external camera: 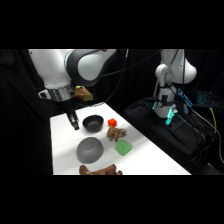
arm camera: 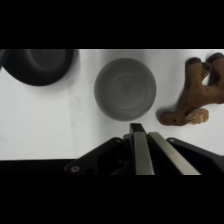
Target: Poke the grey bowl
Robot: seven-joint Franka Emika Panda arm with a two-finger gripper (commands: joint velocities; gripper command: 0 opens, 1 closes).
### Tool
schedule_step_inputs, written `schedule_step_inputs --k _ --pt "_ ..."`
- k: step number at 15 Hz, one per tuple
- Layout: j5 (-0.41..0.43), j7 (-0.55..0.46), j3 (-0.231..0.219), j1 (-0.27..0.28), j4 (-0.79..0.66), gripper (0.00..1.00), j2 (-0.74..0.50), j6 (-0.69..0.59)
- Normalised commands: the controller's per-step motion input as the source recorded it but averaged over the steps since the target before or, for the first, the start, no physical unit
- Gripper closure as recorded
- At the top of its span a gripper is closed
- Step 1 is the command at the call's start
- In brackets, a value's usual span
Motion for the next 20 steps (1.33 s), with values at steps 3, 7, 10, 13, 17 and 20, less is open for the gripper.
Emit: schedule_step_inputs --k 3,7,10,13,17,20 --pt "0.09 -0.06 0.045 -0.023 0.05 1.0 0.12 0.18" --pt "0.113 -0.12 0.055 -0.056 0.08 1.0 0.2 0.25" --pt "0.14 -0.15 0.073 -0.09 0.11 1.0 0.2 0.21" --pt "0.131 -0.21 0.09 -0.101 0.09 1.0 0.18 0.18" --pt "0.148 -0.24 0.101 -0.116 0.09 1.0 0.14 0.14" --pt "0.131 -0.23 0.08 -0.095 0.09 1.0 0.09 0.11"
